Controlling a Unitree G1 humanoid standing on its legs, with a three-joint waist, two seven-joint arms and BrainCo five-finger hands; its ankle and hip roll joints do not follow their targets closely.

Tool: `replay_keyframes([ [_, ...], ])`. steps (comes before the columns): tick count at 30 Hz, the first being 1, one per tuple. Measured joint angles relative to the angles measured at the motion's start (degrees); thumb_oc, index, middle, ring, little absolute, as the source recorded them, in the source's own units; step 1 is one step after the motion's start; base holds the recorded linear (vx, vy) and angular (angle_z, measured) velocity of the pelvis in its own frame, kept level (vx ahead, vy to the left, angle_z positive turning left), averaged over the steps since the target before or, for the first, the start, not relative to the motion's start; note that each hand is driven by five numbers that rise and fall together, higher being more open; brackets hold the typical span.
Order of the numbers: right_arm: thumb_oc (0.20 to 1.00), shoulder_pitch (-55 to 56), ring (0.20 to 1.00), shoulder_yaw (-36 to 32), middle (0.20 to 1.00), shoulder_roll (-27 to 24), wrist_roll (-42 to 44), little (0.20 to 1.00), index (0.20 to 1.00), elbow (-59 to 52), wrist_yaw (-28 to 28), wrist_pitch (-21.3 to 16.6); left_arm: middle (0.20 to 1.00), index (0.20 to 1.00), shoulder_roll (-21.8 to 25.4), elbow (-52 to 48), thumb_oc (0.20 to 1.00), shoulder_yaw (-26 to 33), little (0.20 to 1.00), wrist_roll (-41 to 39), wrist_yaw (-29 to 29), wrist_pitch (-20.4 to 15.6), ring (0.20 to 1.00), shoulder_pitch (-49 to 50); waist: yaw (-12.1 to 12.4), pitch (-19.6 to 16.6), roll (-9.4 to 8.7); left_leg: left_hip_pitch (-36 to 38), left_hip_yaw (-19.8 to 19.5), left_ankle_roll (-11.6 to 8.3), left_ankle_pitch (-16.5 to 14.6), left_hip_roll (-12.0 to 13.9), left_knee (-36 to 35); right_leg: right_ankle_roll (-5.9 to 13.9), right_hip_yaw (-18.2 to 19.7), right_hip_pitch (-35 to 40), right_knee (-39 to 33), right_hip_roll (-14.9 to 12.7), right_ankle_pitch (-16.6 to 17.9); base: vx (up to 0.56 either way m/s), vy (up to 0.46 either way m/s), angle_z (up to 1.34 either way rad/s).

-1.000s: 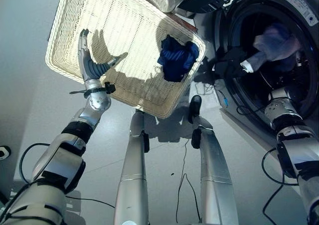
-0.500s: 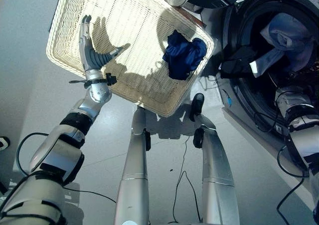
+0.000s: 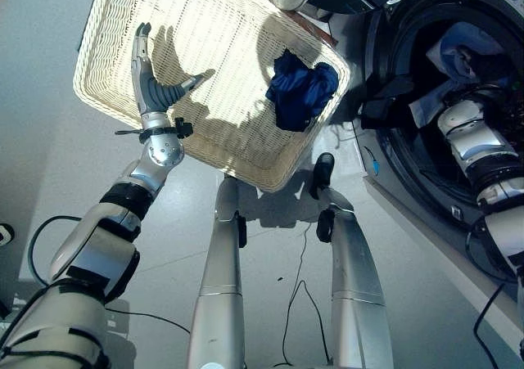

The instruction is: Put the clothes into the washing machine.

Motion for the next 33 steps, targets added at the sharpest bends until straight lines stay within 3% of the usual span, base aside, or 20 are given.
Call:
replay_keyframes([
  [6, 1.0, 5.21, 1.0, -1.08, 1.0, 2.49, -2.29, 1.0, 1.0, -9.51, 0.46, -0.75, 1.0, 1.0, -1.64, -0.34, 1.0, 2.44, 1.0, 0.35, 1.58, 0.6, 1.0, 1.14, -1.39, 0.0, 0.0, -0.01, -0.15, -0.14, 0.0, -0.24, -0.08, -0.16, 0.09, -0.37, 1.02, -0.25, -0.99, 0.0, 0.019, 0.04],
  [23, 1.0, 16.01, 1.0, -0.65, 1.0, 11.13, -12.9, 1.0, 1.0, -25.85, 16.2, -6.28, 1.0, 1.0, -5.42, -3.18, 1.0, 6.81, 1.0, 4.76, 4.92, 2.75, 1.0, 3.77, -2.78, -0.01, 0.01, -0.2, 1.07, -0.54, -0.32, -0.07, -0.09, -0.4, 1.23, -2.22, 3.13, -0.11, -2.13, 0.0, 0.012, 0.0],
  [28, 1.0, 16.68, 1.0, 1.28, 1.0, 11.17, -18.34, 1.0, 1.0, -30.41, 22.15, -10.57, 1.0, 1.0, -6.45, -4.65, 1.0, 6.89, 1.0, 4.79, 5.68, 3.52, 1.0, 4.9, -2.69, -0.02, 0.02, -0.14, 1.13, -0.6, -0.31, -0.04, 0.02, -0.46, 1.37, -2.42, 3.64, -0.07, -2.35, 0.0, 0.0, 0.0],
  [33, 1.0, 12.51, 1.0, 7.76, 1.0, 11.08, -23.37, 1.0, 1.0, -31.62, 29.05, -12.01, 1.0, 1.0, -6.93, -4.54, 1.0, 7.66, 1.0, 4.67, 6.41, 4.38, 1.0, 4.94, -2.29, -0.03, 0.04, 0.22, 1.13, -0.82, -0.17, -0.01, 0.04, -0.61, 1.38, -2.42, 4.49, -0.1, -2.67, 0.0, 0.0, 0.0],
])
